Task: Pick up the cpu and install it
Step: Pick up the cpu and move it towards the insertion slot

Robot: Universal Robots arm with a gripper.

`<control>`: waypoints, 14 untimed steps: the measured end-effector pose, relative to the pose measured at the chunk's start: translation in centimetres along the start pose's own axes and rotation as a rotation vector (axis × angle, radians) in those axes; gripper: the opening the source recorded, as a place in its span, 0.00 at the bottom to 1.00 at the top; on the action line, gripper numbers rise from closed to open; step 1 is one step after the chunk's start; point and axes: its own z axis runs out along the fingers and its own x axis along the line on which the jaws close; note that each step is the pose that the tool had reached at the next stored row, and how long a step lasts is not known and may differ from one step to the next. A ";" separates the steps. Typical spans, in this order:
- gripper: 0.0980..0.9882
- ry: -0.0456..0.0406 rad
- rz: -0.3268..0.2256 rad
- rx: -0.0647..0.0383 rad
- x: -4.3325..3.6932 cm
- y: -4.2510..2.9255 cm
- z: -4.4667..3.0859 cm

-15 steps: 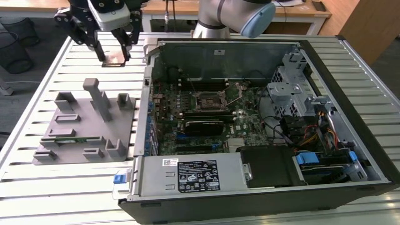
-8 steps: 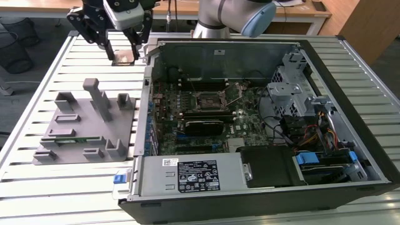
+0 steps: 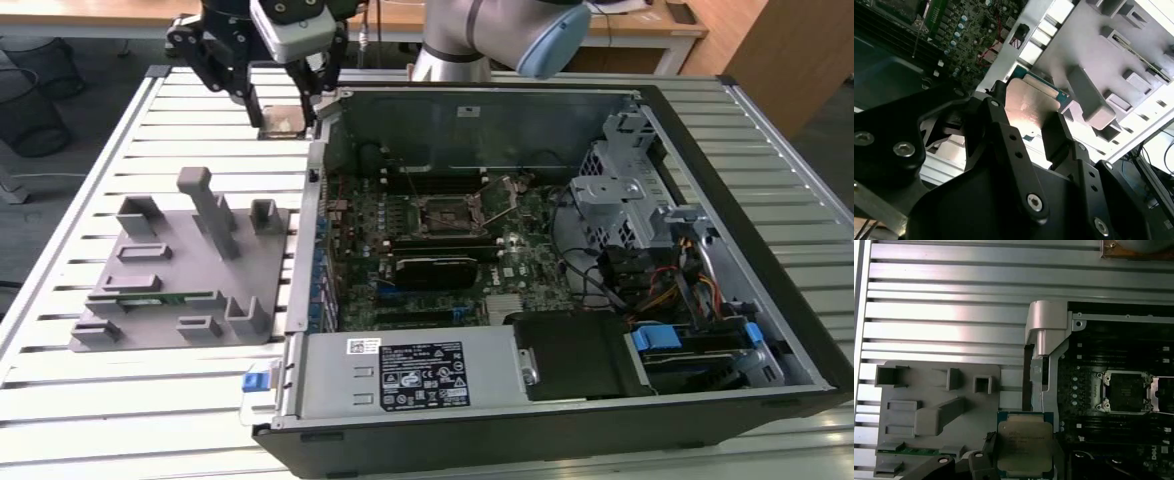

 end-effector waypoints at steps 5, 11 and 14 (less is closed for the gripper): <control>0.48 -0.0001 0.000 0.000 -0.91 0.08 0.00; 0.48 0.0000 0.000 0.000 -2.13 0.13 -0.01; 0.48 0.0000 0.000 0.000 -2.74 0.14 -0.01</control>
